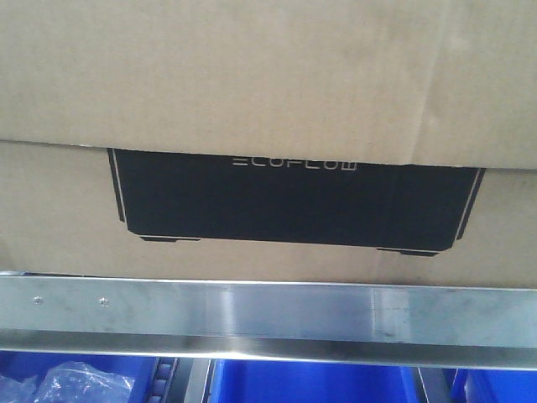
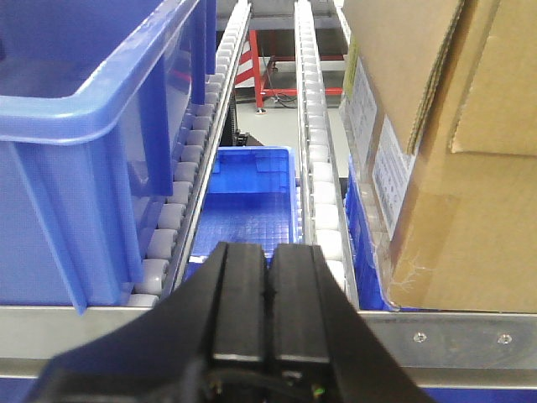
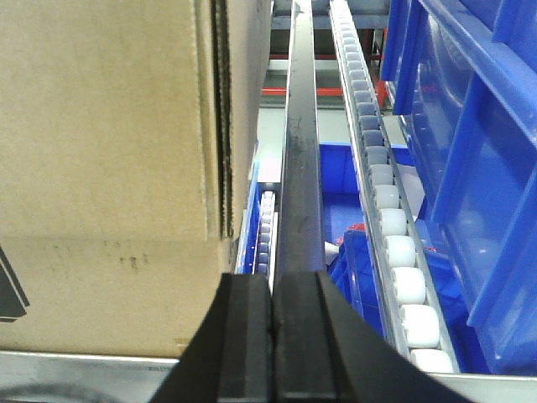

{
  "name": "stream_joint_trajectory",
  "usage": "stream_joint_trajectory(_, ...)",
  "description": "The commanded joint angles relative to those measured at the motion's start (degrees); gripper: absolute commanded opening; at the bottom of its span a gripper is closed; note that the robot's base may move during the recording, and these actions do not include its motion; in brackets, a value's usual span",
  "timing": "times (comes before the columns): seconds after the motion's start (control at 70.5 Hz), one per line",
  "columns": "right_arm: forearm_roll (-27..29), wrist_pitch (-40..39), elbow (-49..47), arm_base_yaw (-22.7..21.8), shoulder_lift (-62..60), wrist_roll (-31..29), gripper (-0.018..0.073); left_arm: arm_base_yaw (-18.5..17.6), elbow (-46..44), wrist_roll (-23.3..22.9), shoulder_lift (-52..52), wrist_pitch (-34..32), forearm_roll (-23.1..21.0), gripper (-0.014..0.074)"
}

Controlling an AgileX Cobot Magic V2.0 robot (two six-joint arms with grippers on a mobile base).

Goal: Grab box from left shelf to table start
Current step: 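Clamp the ECOFLOW cardboard box sides with both grippers on the shelf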

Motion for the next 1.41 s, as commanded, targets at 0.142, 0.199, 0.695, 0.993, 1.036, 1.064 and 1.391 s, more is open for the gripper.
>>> stream_joint_trajectory(0.142, -0.67, -5.23, 0.1, -0.13, 0.0, -0.18, 0.0057, 0.03, -0.25, -0.35, -0.96, -5.1, -0.37, -0.0099)
stream_joint_trajectory(0.199, -0.67, -5.23, 0.1, -0.13, 0.0, -0.18, 0.0057, 0.03, -0.25, -0.35, -0.96, -5.2, -0.37, -0.0099)
stream_joint_trajectory(0.695, -0.67, -5.23, 0.1, -0.13, 0.0, -0.18, 0.0057, 0.4, -3.52, -0.35, -0.62, -17.66, -3.04, -0.0099)
stream_joint_trajectory(0.993, -0.67, -5.23, 0.1, -0.13, 0.0, -0.18, 0.0057, 0.27, -20.8, -0.35, 3.11, 3.92, -2.17, -0.0084)
stream_joint_trajectory(1.036, -0.67, -5.23, 0.1, -0.13, 0.0, -0.18, 0.0057, 0.27, -22.07, -0.35, 4.75, 4.95, -2.17, -0.0054)
stream_joint_trajectory(1.064, -0.67, -5.23, 0.1, -0.13, 0.0, -0.18, 0.0057, 0.27, -22.9, -0.35, 5.73, 5.36, -2.17, -0.0022)
stream_joint_trajectory(1.391, -0.67, -5.23, 0.1, -0.13, 0.0, -0.18, 0.0057, 0.15, -36.88, -0.35, 20.21, 12.32, -2.96, 0.0324)
